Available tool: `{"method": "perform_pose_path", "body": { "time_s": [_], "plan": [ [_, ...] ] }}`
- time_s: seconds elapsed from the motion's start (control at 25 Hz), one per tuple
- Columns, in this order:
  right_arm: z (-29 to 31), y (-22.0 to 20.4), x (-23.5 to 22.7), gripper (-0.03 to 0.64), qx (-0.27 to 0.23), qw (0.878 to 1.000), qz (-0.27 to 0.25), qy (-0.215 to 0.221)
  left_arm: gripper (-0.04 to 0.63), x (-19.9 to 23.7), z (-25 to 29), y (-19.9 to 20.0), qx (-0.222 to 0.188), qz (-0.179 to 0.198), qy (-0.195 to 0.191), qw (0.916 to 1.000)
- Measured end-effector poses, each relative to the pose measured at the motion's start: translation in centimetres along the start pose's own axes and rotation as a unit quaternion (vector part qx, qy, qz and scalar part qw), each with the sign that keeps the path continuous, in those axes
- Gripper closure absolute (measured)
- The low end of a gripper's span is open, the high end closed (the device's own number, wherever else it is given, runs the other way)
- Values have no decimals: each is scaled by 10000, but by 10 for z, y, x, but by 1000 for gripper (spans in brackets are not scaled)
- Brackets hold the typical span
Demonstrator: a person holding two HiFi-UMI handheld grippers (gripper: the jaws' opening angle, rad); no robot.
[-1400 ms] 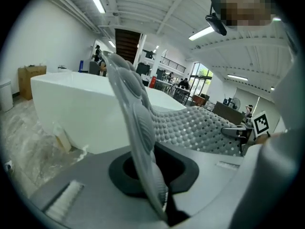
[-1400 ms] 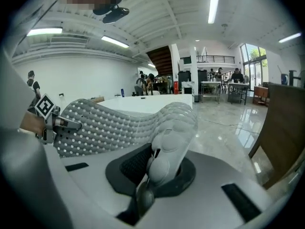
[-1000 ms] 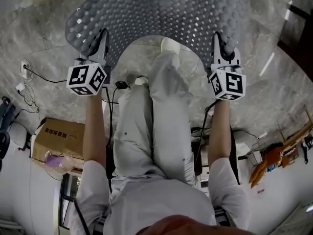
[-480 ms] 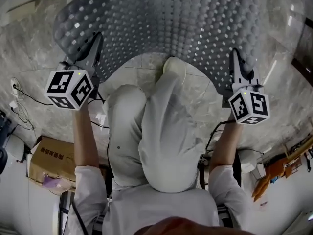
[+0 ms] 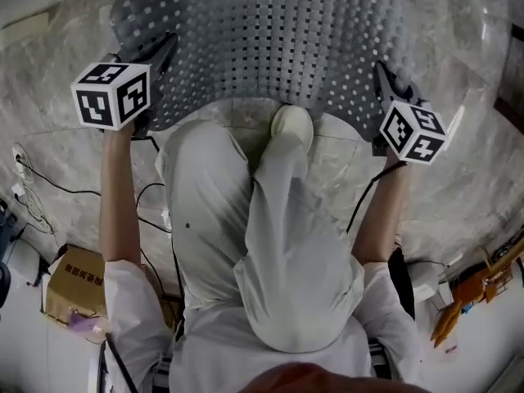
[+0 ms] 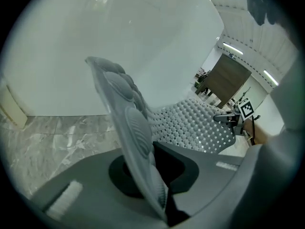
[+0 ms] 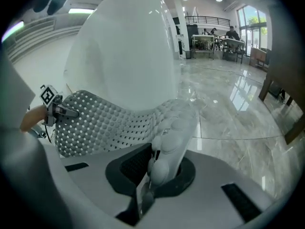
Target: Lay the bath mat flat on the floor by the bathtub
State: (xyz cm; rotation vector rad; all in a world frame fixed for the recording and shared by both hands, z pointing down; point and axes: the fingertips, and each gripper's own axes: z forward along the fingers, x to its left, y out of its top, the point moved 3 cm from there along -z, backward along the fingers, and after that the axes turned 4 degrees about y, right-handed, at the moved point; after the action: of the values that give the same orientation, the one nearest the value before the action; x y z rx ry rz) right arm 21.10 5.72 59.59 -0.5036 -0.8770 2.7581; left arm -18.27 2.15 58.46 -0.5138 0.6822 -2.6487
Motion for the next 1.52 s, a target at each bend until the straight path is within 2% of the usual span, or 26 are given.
{"method": "perform_pose_path", "body": {
  "time_s": [0.24,0.68,0.96,1.28,1.52],
  "plan": [
    [47,-25,-32,597,501,9986,-106,-93,580,19,54,-8,370,-132,47,9992],
    [86,-56,-61,597,954,9927,-510,-538,578,67,94,-25,737,-264,538,9955],
    [110,-72,-81,591,1359,9818,-1004,-865,578,84,115,-35,941,-106,857,9918],
    [125,-84,-92,580,1661,9737,-1097,-1105,574,101,134,-48,1195,113,1204,9854],
    [126,-87,-98,563,1581,9772,-929,-1068,527,114,145,-58,1320,217,1416,9808]
  ]
}}
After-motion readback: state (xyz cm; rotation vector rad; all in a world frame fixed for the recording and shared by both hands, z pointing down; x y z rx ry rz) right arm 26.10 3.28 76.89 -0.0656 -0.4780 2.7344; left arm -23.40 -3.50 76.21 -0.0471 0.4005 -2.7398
